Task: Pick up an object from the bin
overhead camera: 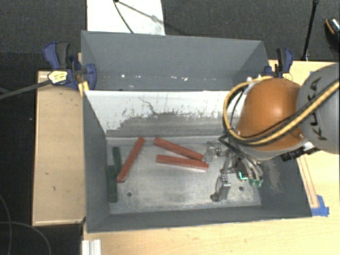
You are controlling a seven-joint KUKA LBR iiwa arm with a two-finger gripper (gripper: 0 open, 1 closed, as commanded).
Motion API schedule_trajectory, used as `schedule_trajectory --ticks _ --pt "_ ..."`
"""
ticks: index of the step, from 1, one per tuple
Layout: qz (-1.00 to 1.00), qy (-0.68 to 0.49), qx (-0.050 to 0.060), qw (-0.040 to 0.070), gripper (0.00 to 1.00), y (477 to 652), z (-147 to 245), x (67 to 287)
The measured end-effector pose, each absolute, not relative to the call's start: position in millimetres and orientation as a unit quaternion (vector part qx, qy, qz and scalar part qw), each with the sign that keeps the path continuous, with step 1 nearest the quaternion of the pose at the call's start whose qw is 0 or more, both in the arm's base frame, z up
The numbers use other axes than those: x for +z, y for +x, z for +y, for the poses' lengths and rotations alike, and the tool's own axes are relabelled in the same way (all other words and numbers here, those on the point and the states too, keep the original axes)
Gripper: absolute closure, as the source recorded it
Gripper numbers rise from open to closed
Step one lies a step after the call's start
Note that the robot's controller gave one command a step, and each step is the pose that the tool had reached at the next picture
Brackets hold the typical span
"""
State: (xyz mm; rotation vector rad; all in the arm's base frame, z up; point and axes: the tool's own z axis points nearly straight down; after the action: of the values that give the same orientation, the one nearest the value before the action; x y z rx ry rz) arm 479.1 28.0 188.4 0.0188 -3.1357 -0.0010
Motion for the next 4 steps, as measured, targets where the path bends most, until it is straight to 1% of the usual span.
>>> schedule_trajectory --ticks 1,2,3,4 --pt "-0.999 0.044 -0.001 -0.002 0.00 556.9 67.0 66.8" --pt "-1.000 -0.010 -0.001 -0.004 0.00 544.8 92.0 101.5" --pt "-0.998 -0.066 -0.001 -0.004 0.00 549.8 81.7 100.4" --pt "-0.994 -0.107 0.000 0.000 0.00 544.7 77.9 69.4"
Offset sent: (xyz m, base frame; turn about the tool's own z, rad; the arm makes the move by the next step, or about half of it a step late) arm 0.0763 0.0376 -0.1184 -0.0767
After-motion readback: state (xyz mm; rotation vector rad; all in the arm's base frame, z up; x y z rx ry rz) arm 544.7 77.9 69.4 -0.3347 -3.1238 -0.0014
